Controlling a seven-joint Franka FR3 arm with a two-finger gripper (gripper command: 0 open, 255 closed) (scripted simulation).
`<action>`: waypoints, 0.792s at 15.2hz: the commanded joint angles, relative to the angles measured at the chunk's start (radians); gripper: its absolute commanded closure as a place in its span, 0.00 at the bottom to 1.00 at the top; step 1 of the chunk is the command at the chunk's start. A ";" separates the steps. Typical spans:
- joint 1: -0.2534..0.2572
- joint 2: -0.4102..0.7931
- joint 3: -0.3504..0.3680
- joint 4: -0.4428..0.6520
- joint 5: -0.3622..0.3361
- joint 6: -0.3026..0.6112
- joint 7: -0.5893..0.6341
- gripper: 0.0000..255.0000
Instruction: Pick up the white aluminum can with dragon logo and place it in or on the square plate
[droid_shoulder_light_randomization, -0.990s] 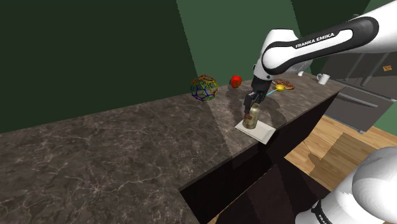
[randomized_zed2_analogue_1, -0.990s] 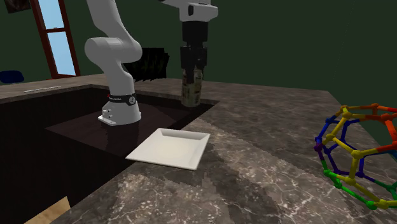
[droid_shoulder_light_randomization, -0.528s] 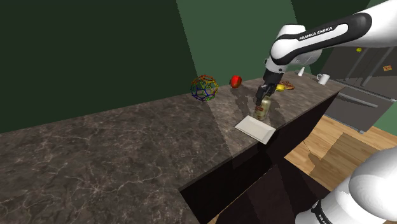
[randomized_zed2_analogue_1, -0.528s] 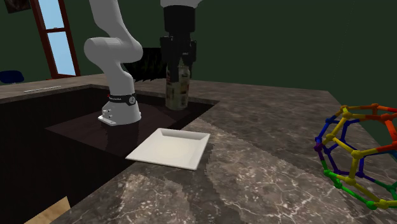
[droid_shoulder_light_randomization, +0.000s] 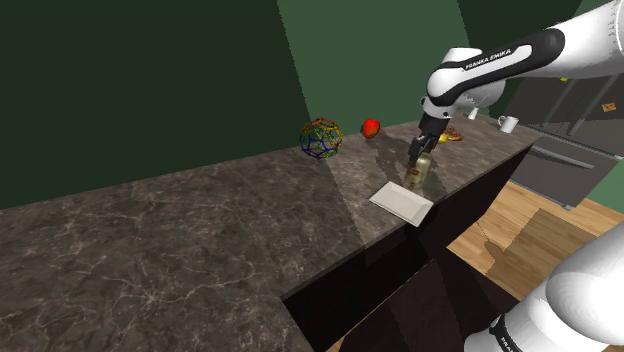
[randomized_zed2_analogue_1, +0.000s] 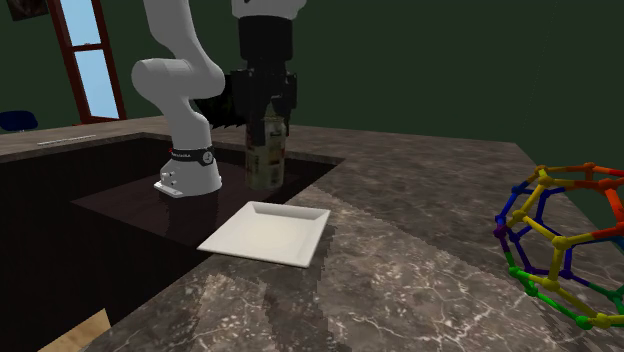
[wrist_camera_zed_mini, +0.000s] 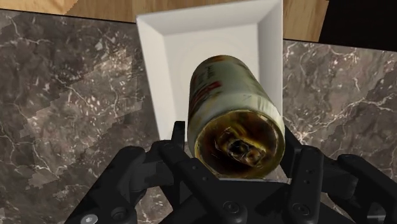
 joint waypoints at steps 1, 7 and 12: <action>-0.001 0.011 -0.002 -0.015 0.002 0.027 -0.004 1.00; -0.001 0.055 -0.005 -0.055 0.014 0.109 -0.013 1.00; 0.000 0.098 -0.007 -0.082 0.027 0.178 -0.023 1.00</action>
